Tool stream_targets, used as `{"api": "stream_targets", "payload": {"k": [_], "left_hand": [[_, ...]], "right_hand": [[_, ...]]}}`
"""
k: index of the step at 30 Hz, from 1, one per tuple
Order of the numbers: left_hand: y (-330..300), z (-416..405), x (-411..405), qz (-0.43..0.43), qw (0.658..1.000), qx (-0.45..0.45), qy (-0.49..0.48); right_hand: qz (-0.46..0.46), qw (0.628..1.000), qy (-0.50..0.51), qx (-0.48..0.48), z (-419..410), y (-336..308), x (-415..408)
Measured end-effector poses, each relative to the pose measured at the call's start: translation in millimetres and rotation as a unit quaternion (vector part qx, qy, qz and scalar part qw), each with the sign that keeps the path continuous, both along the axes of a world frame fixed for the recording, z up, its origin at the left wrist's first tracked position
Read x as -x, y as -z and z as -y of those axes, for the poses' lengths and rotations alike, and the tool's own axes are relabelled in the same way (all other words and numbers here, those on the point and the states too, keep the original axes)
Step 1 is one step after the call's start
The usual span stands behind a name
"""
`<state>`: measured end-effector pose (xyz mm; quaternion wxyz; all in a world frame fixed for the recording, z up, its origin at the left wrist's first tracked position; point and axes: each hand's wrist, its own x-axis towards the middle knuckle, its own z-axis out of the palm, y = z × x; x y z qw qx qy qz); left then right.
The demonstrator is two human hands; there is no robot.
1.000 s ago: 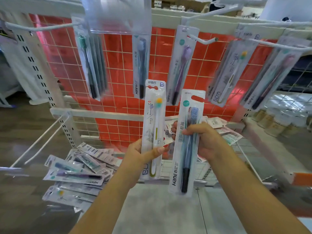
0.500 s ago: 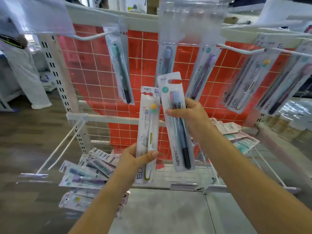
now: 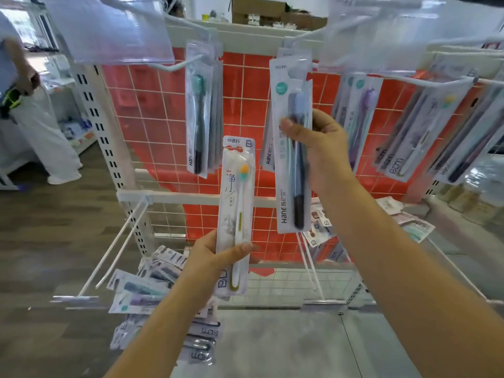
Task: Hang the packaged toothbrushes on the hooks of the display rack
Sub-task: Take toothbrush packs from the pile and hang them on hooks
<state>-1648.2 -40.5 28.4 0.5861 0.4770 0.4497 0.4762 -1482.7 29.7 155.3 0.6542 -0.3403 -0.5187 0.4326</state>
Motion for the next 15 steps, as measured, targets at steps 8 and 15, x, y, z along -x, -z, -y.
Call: {"api": "stream_targets", "payload": {"k": [8, 15], "left_hand": [[-1.1, -5.5, 2.5, 0.007, 1.0, 0.001, 0.003], [1.6, -10.3, 1.0, 0.007, 1.0, 0.005, 0.002]], "right_hand": [[-0.011, 0.998, 0.045, -0.036, -7.8, -1.4, 9.1], [-0.058, 0.995, 0.082, -0.028, -13.3, 3.8, -4.3]]}}
